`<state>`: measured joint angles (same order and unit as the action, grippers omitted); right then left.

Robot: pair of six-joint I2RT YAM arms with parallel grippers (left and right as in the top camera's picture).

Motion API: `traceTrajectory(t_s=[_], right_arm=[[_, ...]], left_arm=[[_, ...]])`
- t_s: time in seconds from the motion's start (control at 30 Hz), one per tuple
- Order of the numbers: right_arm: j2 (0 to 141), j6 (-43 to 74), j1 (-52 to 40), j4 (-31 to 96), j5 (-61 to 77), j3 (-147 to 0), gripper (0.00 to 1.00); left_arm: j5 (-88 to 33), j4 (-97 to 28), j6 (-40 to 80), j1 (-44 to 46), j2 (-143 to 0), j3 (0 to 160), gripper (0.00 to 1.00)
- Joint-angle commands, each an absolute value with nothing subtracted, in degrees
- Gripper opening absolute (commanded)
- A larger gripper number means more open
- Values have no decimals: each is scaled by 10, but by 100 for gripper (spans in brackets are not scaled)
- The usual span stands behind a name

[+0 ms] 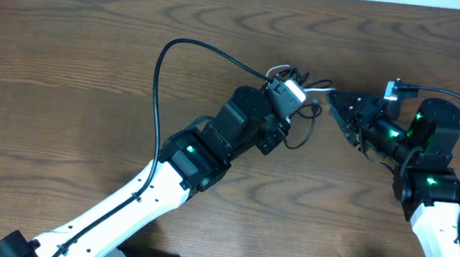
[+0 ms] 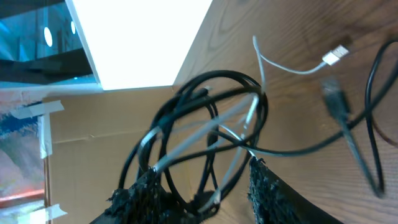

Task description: Untangle cables

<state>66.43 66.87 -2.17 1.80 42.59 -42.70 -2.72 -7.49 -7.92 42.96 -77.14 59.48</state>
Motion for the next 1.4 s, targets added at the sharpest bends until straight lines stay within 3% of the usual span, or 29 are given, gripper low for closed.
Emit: traceTrajectory(t_s=[0.0,0.33,0.57,1.13,1.37], right_arm=[[664,688,-26,6,419,-433,44],[664,715,-26,-7,408,-433,42],[664,724,-26,-6,404,-433,24],[665,724,-27,-6,402,-433,24],[665,724,-27,-6,397,-433,25]], left_arm=[[-52,-70,-79,431,-771,595,8],[-66,-70,-78,431,-771,595,8],[-86,-63,-78,431,-771,595,8],[-87,-39,-78,446,-771,595,8],[-151,-35,-79,446,-772,595,8]])
